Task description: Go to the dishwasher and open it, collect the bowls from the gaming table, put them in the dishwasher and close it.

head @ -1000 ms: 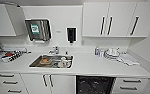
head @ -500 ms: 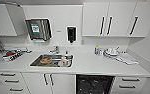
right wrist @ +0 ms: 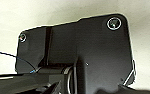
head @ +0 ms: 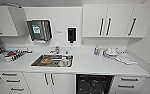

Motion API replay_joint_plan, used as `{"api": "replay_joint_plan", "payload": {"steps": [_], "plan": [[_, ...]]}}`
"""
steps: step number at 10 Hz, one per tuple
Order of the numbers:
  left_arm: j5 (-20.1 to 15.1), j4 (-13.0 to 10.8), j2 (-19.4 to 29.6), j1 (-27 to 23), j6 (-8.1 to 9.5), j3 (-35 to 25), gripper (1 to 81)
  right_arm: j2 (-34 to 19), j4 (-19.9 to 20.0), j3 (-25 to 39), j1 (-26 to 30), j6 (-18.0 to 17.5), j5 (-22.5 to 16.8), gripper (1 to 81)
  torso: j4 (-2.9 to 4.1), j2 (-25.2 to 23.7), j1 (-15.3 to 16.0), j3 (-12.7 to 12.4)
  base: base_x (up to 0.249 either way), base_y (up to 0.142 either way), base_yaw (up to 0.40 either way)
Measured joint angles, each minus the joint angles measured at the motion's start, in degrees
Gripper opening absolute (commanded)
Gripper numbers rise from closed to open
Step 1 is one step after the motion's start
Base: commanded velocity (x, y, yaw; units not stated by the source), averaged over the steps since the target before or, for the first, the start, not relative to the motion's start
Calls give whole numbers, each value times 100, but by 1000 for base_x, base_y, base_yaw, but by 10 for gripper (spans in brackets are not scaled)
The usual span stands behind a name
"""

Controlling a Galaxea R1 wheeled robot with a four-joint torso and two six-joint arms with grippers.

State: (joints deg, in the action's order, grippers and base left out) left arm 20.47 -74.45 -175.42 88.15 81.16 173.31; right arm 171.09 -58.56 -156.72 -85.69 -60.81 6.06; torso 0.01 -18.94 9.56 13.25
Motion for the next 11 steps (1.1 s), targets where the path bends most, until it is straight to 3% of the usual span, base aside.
{"api": "replay_joint_plan", "payload": {"steps": [2,6,7,8,9,10,11], "plan": [[-38,2,0,-61,6,-2,811,-1,0,-6,61,-2,9,811,0,44,-30,-6,0,0,0],[-558,67,-63,0,52,0,811,-4,2,-98,61,-7,9,811,0,41,-37,-6,0,0,0],[-730,347,-137,33,-5,-2,811,-4,2,-118,61,-7,11,811,0,41,-37,-6,0,0,0],[-864,745,-189,74,-206,-5,811,-6,2,-122,61,-7,9,811,0,41,-37,-6,0,0,0],[-1054,1290,-208,90,-708,-10,811,-4,2,-122,61,-7,11,811,0,41,-37,-6,0,0,0],[-1262,2032,-208,90,-1419,-10,811,-6,2,-122,61,-7,9,811,0,41,-37,-9,0,0,0],[-1421,2789,-241,90,-2237,-29,811,-4,2,-122,61,-7,11,811,0,41,-37,-9,0,0,0]]}}
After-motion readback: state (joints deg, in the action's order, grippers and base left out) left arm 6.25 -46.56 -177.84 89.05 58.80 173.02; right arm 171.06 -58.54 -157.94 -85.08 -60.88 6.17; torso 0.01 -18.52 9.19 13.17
